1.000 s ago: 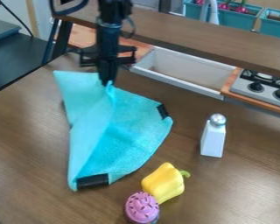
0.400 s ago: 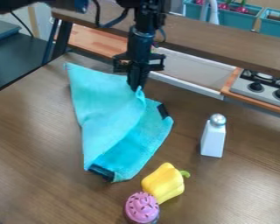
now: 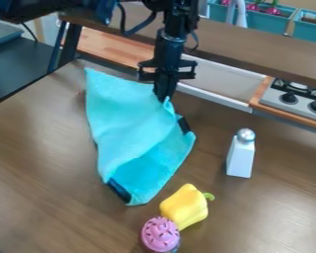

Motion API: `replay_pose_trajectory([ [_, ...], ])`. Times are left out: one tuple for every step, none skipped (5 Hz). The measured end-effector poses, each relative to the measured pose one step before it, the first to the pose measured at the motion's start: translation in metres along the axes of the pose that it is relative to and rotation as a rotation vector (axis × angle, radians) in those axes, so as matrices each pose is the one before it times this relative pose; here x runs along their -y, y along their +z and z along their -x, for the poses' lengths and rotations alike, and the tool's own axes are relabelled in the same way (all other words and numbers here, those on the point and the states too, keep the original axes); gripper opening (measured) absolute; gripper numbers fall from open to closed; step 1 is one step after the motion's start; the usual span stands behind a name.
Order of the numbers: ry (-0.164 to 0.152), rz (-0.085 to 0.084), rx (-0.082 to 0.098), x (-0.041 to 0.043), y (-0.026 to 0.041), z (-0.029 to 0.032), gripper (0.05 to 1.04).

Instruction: Fold the cloth from left to right

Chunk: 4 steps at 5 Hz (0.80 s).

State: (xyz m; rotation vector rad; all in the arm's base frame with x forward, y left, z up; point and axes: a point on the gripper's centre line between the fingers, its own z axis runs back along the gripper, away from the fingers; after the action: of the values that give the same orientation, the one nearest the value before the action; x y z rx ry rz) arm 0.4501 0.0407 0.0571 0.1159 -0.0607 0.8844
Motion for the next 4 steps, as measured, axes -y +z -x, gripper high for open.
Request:
replay_pose_trajectory([
  [-0.0191, 0.0025, 0.0123, 0.01007, -0.00117, 0.00093, 0.084],
  [-0.0232, -0.0236, -0.0003, 0.00464, -0.00478, 0.00195, 0.234],
  [0.0025, 0.0052, 0.017, 0.0041, 0.00375, -0.00063, 0.516],
  [-0.0091, 0.0062, 0.0012, 0.00074, -0.01182, 0.00353, 0.807],
])
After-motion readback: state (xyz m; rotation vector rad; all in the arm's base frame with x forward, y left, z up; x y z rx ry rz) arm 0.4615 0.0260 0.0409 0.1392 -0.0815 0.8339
